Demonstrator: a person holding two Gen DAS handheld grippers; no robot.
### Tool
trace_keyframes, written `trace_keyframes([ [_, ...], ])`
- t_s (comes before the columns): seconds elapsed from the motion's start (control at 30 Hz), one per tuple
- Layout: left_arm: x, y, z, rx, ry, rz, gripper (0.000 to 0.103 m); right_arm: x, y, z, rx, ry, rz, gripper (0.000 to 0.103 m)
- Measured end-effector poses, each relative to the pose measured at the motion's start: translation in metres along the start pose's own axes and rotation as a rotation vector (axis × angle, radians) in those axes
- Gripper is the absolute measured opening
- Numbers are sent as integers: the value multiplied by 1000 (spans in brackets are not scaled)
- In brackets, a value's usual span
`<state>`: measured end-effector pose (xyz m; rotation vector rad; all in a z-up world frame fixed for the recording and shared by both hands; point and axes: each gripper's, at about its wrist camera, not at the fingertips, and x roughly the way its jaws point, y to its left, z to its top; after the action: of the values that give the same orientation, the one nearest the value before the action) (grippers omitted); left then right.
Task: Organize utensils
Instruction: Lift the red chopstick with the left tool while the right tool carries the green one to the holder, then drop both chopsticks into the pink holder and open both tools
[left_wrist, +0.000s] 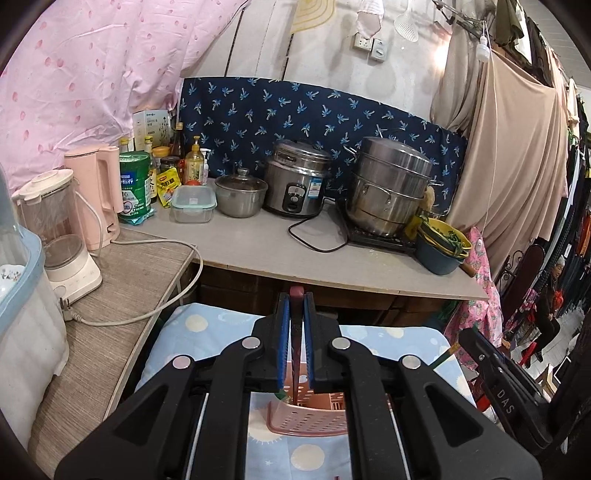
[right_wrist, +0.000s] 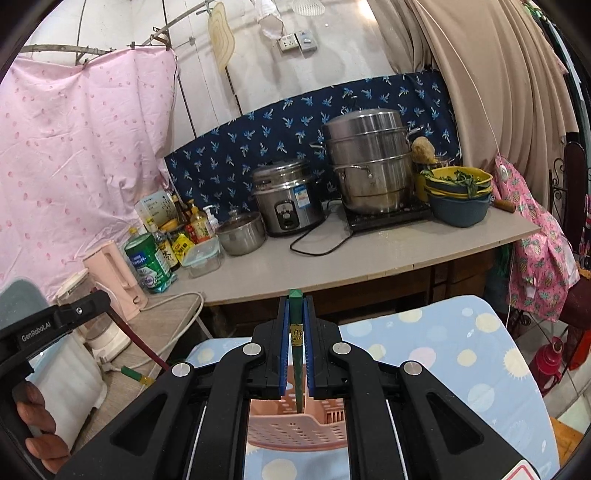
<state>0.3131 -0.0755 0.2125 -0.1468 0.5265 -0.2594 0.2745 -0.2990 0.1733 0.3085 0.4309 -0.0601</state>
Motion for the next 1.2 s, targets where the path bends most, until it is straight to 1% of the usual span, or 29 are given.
trace_keyframes([
  [0.17, 1, 4, -3, -9, 0, 13, 8, -2, 2, -4, -9, 10, -2, 7],
  [0.27, 0, 5, -4, -6, 11, 24, 11, -6, 2, -5, -4, 4, -1, 9],
  [0.3, -2, 6, -5, -5, 14, 29, 13, -8, 2, -4, -3, 2, -1, 9],
  [0.33, -3, 7, -5, -5, 13, 30, 18, -9, 2, -4, -3, 1, 0, 10],
  [0.4, -8, 8, -7, -6, 7, 35, 25, -14, 2, -4, -4, -4, 1, 10],
  [0.47, -12, 9, -9, -4, 4, 37, 29, -20, 3, -5, -3, -5, 4, 10],
  [0.63, -26, 11, -19, 10, 3, 48, 29, -36, 4, -14, -5, -7, 16, 13],
  [0.7, -33, 13, -25, 12, 6, 55, 29, -45, 5, -21, -7, -3, 23, 18],
  [0.93, -52, 16, -51, 54, 38, 120, 29, -76, 13, -49, -35, 10, 29, 21],
  [1.1, -65, 20, -70, 56, 65, 127, 30, -101, 22, -68, -64, 6, 23, 28],
  [1.2, -74, 21, -81, 66, 71, 138, 32, -117, 27, -80, -80, 0, 15, 32],
])
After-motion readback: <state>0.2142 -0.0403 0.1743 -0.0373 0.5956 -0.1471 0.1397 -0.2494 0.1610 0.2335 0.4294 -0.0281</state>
